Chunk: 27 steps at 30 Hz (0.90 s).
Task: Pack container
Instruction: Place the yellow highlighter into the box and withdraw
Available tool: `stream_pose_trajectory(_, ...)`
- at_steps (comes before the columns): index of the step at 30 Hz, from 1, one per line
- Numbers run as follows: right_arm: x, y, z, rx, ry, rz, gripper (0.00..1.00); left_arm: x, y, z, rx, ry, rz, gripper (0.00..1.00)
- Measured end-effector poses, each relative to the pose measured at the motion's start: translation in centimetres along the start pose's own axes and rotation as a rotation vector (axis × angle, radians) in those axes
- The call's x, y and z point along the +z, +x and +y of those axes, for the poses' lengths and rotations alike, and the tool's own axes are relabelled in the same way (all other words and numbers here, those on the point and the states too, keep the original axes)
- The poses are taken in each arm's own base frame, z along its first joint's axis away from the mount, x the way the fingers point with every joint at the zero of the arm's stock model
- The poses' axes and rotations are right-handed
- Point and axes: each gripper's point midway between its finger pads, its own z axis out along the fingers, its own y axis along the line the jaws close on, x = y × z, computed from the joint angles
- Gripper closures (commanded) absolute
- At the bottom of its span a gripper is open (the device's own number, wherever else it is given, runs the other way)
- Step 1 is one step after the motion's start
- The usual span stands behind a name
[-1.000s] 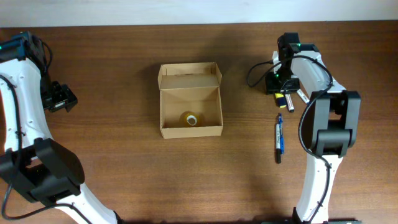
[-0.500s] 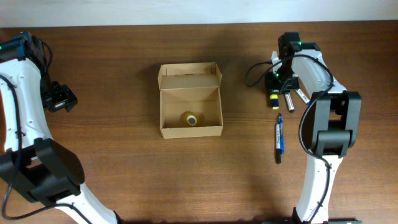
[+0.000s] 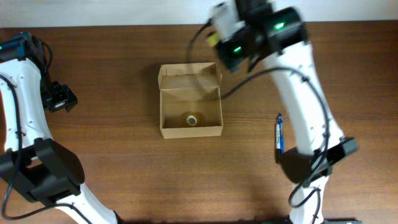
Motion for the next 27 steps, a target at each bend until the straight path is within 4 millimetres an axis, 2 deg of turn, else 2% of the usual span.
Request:
stream_pose_trajectory(3, 1.4, -0.2, 5.4, -0.222, -0.079, 0.034, 0.96, 0.0, 0.0, 0.0, 0.000, 0.000, 0.000, 0.00)
stream_pose_trajectory(7, 5.4, 1.8, 9.9, -0.471, -0.174, 0.132, 0.96, 0.0, 0.0, 0.0, 0.000, 0.000, 0.000, 0.00)
stream_pose_trajectory(11, 9.5, 4.8, 11.8, -0.640, -0.250, 0.230, 0.96, 0.0, 0.0, 0.0, 0.000, 0.000, 0.000, 0.00)
stream_pose_trajectory(15, 13.5, 7.1, 12.2, -0.709, -0.286, 0.272, 0.96, 0.0, 0.0, 0.0, 0.000, 0.000, 0.000, 0.00)
stream_pose_trajectory(19, 16.6, 9.2, 12.4, -0.738, -0.301, 0.289, 0.96, 0.0, 0.0, 0.0, 0.000, 0.000, 0.000, 0.00)
stream_pose_trajectory(22, 18.4, 10.9, 12.7, -0.742, -0.317, 0.301, 0.96, 0.0, 0.0, 0.0, 0.000, 0.000, 0.000, 0.00)
stream_pose_trajectory(27, 19.7, 12.9, 13.4, -0.732, -0.364, 0.318, 0.96, 0.0, 0.0, 0.0, 0.000, 0.000, 0.000, 0.00)
